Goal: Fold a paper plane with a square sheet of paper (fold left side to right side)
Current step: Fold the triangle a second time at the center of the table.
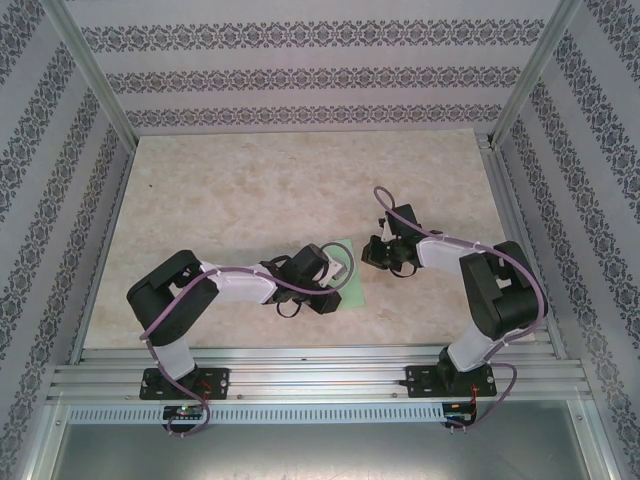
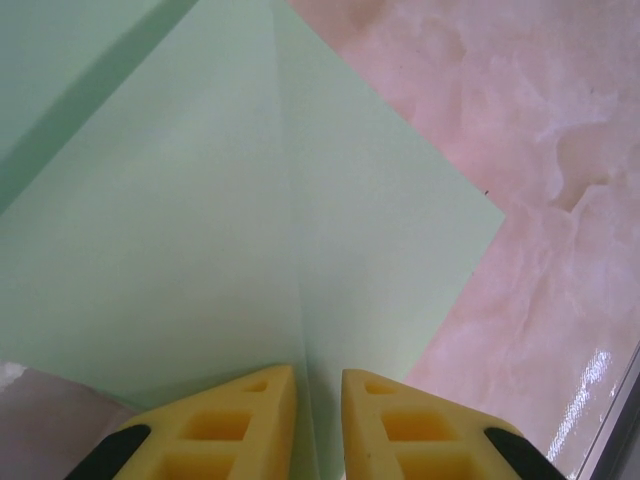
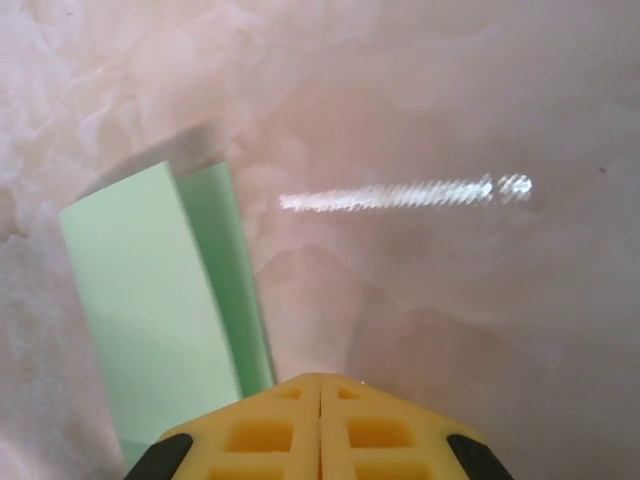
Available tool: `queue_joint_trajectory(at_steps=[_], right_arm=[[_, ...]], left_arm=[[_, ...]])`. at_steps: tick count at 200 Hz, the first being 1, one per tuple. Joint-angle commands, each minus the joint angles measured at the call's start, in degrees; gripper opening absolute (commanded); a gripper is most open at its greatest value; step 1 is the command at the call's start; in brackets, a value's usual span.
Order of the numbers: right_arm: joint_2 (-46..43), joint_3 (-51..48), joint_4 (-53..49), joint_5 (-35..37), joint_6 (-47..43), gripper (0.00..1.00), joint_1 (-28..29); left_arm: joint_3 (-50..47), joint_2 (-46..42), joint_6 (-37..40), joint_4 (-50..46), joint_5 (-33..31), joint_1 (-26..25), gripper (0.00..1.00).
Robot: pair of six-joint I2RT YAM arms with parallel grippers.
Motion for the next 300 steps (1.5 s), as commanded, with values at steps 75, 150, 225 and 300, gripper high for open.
queue_joint_trajectory(at_steps=[75,150,225,300], right_arm=[[-1.7,-6.3,9.3,-2.1,12.2,0.08,11.0],[3.2,-4.9,2.3,3.2,6.1,0.07,8.0],[4.7,-3.2,0.8,3.2,4.9,0.07,7.6],[5.0,-3.4,0.9,2.8,5.1,0.07,7.6]], left_arm=[[-0.8,0.8,1.8,-8.5,-0.8,-1.4,0.26],[-2.5,0.0,1.9,-8.5,1.7,-2.0,0.27],[-7.1,-2.8,1.3,-9.6,3.1,-3.6,0.26],[-8.8,-5.8,1.3,-10.6,3.5,-5.0,0.25]])
